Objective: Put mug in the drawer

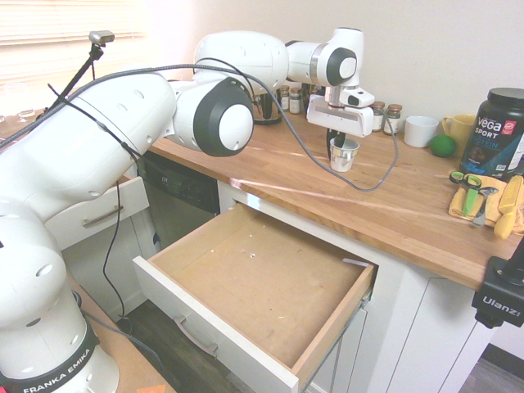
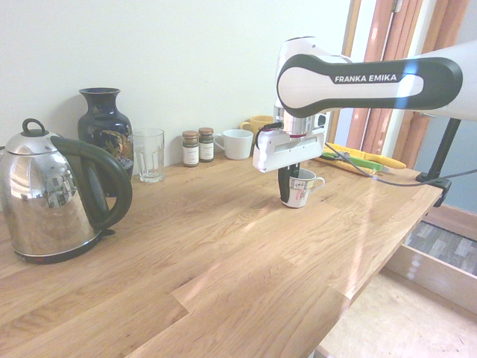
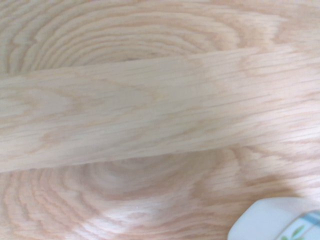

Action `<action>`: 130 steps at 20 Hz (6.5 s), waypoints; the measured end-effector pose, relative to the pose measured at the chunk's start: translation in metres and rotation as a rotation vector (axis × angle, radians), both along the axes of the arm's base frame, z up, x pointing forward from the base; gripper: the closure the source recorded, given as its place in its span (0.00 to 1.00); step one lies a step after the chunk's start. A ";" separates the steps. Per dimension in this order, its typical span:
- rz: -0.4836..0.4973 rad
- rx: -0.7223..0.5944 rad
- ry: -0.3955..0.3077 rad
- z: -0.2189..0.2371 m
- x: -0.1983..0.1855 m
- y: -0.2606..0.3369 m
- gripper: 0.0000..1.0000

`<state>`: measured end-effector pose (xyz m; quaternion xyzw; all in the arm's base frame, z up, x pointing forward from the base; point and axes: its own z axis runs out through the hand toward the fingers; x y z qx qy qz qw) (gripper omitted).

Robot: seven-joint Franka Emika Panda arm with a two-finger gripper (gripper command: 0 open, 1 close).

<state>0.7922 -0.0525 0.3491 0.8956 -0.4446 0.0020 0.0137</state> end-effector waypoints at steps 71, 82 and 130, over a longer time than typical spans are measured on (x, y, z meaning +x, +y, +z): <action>-0.001 0.034 -0.023 0.109 -0.236 0.015 1.00; -0.013 0.048 0.004 0.011 -0.379 0.006 1.00; 0.029 0.050 0.070 -0.209 -0.369 0.010 1.00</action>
